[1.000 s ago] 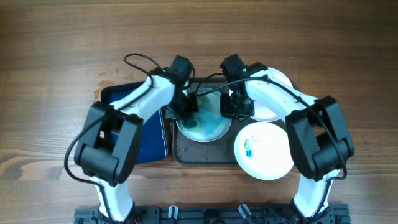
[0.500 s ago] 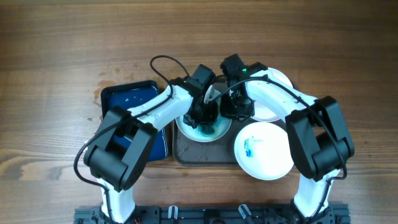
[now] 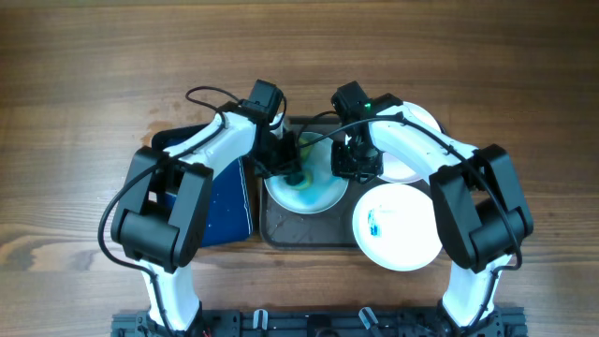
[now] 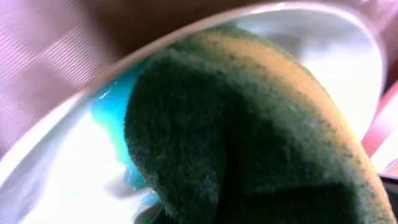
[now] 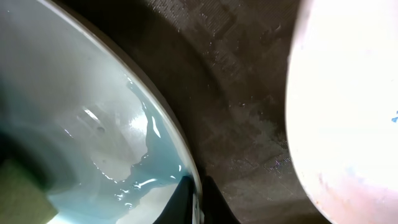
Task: Clean dirty plates on tray and stack at the side
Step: 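Scrub the held plate with the sponge in the left gripper, then lift the plate with the right gripper and raise the sponge away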
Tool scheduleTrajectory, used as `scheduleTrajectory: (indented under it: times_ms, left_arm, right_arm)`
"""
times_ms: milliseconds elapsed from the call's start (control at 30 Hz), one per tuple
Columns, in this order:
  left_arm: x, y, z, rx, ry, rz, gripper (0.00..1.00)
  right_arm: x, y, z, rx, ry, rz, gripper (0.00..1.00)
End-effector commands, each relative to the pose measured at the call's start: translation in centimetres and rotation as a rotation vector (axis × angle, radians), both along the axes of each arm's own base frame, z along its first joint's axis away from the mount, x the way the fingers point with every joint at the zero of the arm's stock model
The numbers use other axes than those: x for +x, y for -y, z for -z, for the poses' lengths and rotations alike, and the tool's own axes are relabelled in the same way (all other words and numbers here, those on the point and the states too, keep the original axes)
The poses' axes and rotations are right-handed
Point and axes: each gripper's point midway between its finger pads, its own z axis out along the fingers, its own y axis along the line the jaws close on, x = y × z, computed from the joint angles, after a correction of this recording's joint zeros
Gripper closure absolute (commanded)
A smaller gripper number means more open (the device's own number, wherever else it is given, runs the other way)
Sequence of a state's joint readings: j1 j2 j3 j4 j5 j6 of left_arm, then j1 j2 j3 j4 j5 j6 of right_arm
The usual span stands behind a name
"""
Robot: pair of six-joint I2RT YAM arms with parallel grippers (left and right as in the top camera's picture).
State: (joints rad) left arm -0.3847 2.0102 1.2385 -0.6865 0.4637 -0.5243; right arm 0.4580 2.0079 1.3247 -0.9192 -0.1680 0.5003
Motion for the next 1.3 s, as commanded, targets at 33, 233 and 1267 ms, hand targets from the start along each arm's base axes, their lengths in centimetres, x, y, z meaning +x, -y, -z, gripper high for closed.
scheduleTrajectory:
  times_ms: [33, 233, 1267]
  left_arm:
    - [-3.7, -4.1, 4.6, 0.299, -0.093, 0.089, 0.96]
    - [-2.7, -1.6, -0.5, 0.344, 0.003, 0.157, 0.96]
    - [-0.5, -17.1, -15.0, 0.511, 0.129, -0.274, 0.96]
  right_arm:
    - [-2.6, 1.5, 2.4, -0.086, -0.097, -0.018, 0.95]
    - [-2.6, 1.5, 2.4, -0.085, -0.096, -0.018, 0.96]
    - [4.7, 0.8, -11.7, -0.032, 0.487, -0.261, 0.96]
